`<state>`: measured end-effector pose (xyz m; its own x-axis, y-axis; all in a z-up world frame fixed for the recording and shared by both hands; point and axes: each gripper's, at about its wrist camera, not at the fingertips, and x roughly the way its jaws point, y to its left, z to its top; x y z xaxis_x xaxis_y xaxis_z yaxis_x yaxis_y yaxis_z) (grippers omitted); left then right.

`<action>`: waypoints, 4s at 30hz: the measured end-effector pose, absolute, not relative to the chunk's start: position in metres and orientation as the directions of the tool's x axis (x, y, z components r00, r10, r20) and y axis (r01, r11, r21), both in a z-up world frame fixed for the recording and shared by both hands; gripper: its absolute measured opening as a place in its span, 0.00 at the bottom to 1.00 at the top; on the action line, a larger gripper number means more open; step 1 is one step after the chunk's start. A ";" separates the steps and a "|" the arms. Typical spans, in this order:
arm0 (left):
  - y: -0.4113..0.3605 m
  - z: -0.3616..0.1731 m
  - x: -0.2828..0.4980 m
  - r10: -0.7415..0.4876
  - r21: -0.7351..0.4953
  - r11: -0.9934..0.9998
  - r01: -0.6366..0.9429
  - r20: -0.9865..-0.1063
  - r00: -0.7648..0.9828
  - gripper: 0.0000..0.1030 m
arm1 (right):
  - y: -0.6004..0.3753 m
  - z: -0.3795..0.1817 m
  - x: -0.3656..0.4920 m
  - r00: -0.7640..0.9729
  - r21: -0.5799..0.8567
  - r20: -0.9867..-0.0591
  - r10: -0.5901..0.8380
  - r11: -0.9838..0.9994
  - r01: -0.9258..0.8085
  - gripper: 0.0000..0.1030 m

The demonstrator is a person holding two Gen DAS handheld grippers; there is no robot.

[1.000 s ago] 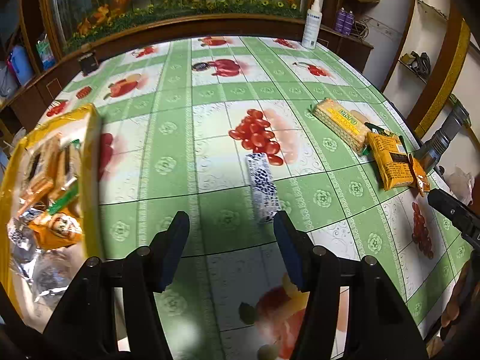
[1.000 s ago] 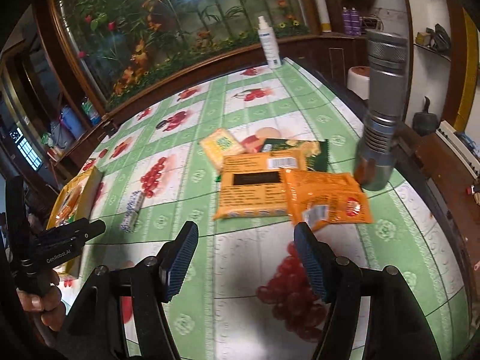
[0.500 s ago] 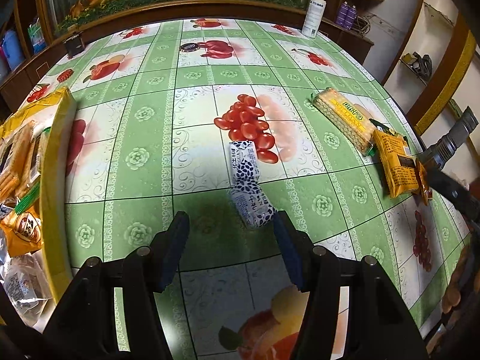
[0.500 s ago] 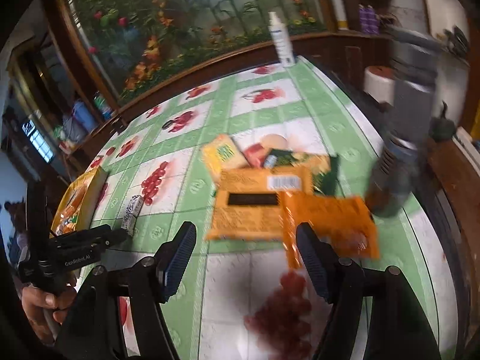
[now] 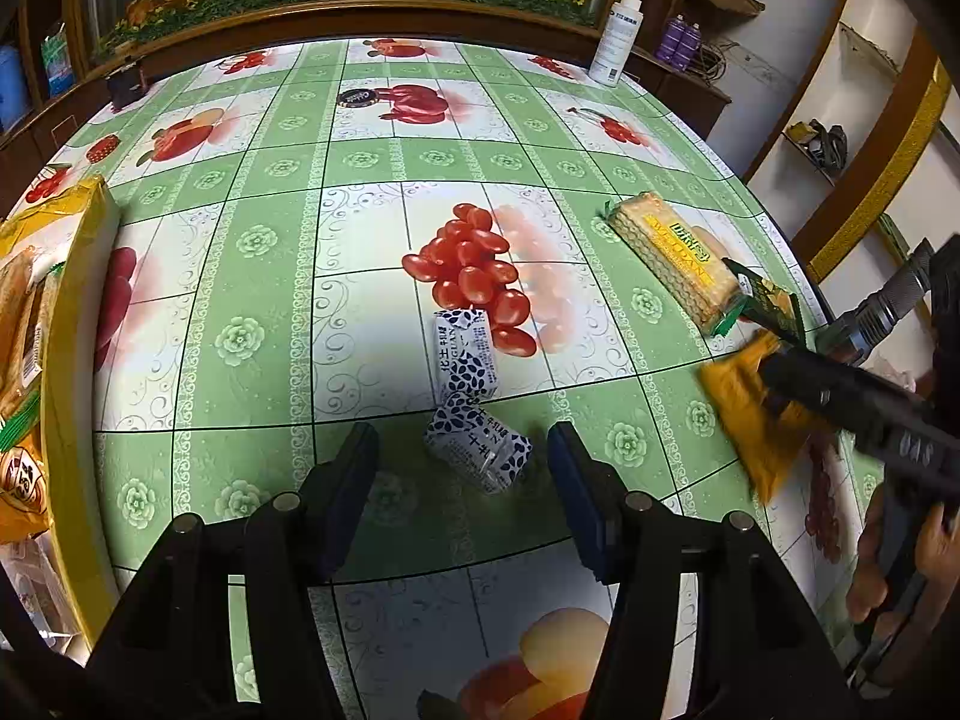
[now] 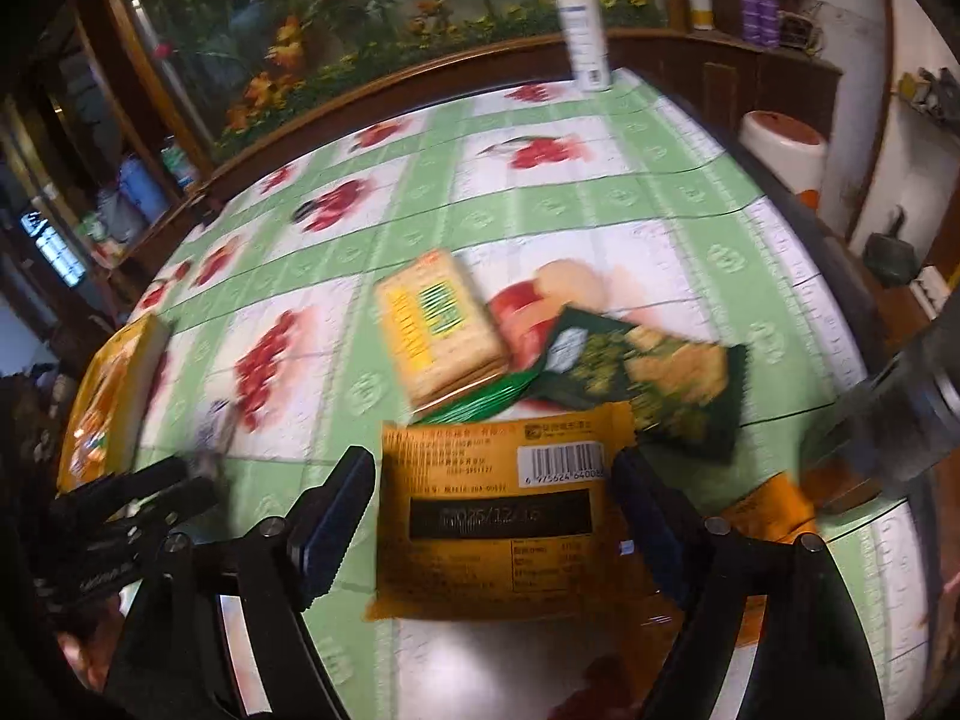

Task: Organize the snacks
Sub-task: 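Grasp a third white candy with the left tool while the right tool grasps the yellow snack packet, then carry the white candy and yellow packet toward the tray with both tools, then lower the white candy and yellow packet over the tray with both tools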

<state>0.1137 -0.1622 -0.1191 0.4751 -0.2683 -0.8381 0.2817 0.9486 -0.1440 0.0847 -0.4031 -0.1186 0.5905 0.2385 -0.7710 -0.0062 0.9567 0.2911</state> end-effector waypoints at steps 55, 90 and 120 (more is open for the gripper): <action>-0.080 -0.072 0.071 -0.285 -0.152 0.953 0.264 -0.749 0.598 0.31 | -0.325 -0.086 0.048 0.639 0.247 -0.711 0.294 0.955 -0.164 0.71; 0.073 -0.039 0.017 -0.158 -0.211 0.977 0.018 -0.669 0.727 0.31 | -0.186 -0.045 0.044 0.584 0.374 -0.610 0.535 0.845 -0.384 0.71; 0.102 -0.061 0.033 -0.111 -0.206 0.977 -0.054 -0.708 0.697 0.31 | -0.135 -0.052 0.082 0.515 0.468 -0.580 0.631 0.776 -0.423 0.71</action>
